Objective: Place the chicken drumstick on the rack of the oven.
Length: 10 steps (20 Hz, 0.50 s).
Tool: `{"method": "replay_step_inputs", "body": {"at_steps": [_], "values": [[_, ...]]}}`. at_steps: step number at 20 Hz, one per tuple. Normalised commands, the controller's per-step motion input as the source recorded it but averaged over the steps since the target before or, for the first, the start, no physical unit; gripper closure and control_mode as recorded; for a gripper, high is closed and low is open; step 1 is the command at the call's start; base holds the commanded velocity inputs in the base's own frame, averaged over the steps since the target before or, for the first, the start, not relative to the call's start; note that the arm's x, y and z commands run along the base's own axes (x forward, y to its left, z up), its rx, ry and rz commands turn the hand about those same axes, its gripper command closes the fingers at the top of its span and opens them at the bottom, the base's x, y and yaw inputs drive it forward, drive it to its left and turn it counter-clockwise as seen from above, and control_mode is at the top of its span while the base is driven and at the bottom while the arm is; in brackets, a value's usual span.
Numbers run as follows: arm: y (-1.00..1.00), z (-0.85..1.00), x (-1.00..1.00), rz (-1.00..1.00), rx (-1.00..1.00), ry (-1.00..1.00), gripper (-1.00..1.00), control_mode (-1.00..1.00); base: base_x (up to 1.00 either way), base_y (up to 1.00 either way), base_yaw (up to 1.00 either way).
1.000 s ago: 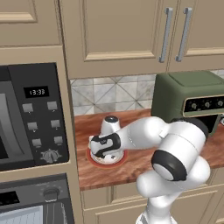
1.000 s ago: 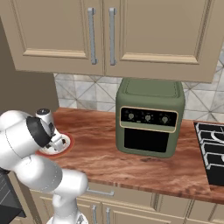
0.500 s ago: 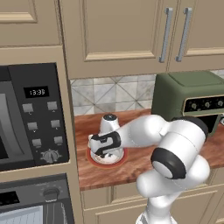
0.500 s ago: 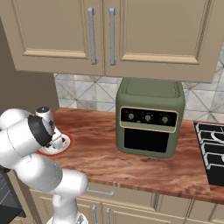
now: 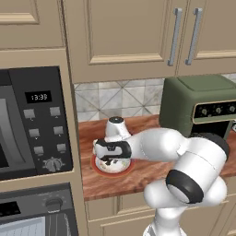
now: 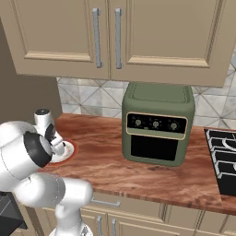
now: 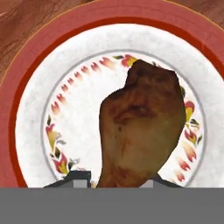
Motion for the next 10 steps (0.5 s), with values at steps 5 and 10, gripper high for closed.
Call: {"method": "replay_step_inputs", "body": {"at_steps": [5,10], "values": [[-0.18,0.73,-0.73,0.0,0.0,-0.01,1.0,-1.0,0.0,0.0,0.0],[-0.1,0.72,-0.93,0.0,-0.01,-0.03,1.0,-1.0,0.0,0.0,0.0]]}}
